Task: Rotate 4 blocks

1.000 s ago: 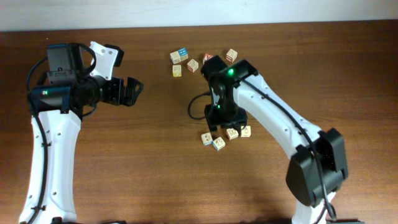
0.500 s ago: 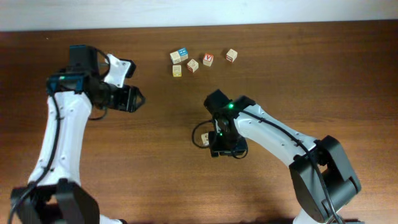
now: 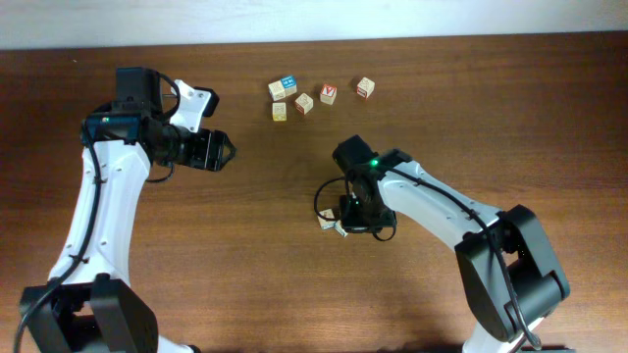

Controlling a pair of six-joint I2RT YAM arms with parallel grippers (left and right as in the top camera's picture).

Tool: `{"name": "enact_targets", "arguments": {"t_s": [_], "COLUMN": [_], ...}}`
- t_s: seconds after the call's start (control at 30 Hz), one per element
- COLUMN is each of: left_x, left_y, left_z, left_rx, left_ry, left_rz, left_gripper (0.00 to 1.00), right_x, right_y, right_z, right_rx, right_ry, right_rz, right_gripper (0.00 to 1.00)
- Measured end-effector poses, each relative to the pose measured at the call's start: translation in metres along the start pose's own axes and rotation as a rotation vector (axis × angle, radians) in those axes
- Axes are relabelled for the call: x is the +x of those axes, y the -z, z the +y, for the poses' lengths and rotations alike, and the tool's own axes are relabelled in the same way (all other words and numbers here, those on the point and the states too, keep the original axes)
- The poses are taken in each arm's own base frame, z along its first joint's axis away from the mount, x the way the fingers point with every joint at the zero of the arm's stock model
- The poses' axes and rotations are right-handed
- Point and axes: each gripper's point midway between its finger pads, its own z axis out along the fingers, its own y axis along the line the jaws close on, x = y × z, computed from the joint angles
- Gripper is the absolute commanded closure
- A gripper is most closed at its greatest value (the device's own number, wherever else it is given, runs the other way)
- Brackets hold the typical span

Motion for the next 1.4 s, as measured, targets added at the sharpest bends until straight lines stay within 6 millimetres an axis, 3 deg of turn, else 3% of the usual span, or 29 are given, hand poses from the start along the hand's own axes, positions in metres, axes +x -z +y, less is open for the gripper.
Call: {"name": "enact_targets", "arguments": {"t_s": [0.57, 0.63, 0.67, 0.73, 0.8, 0.87, 1.0, 1.07, 1.2, 1.4], "left_x": [-0.002, -0.002, -0.002, -0.002, -0.002, -0.003, -0.004, -0.005, -0.005, -0.005], "left_y": [-0.004, -0.004, -0.004, -0.004, -0.004, -0.004, -0.004, -0.004, -0.004, -0.004], "left_z": [-0.01, -0.01, -0.01, -0.01, -0.01, -0.01, -0.01, -0.01, -0.01, -0.01], "left_rx": [0.012, 0.012, 0.012, 0.011, 0.012, 0.012, 0.01, 0.008, 0.009, 0.009], "left_ry": [-0.024, -0.024, -0.024, -0.028, -0.024, -0.024, -0.027, -0.028, -0.028, -0.028], "left_rz": [0.002, 0.002, 0.002, 0.003, 0.002, 0.001, -0.005, -0.009, -0.008, -0.008], "left_gripper": [0.21, 0.18, 0.09, 0.02, 0.01, 0.01, 0.01, 0.01, 0.01, 0.01], "right_x": [-0.008, -0.007, -0.005, -0.001, -0.005, 0.007, 0.022, 0.03, 0.025, 0.015], "right_y": [0.003, 0.003, 0.004, 0.013, 0.032, 0.04, 0.02, 0.008, -0.008, -0.009], "right_z": [0.019, 0.021, 0.021, 0.018, 0.021, 0.019, 0.041, 0.035, 0.032, 0.031], "right_rx": [-0.14, -0.149, -0.157, -0.15, -0.153, -0.143, -0.148, -0.132, -0.122, -0.138], "right_ry": [0.143, 0.15, 0.164, 0.156, 0.152, 0.133, 0.13, 0.085, 0.046, 0.035], "right_rz": [-0.01, -0.007, 0.005, 0.045, 0.049, 0.094, 0.09, 0.118, 0.136, 0.107], "right_gripper": [0.89, 0.92, 0.95, 0.96, 0.96, 0.96, 0.96, 0.96, 0.96, 0.96]}}
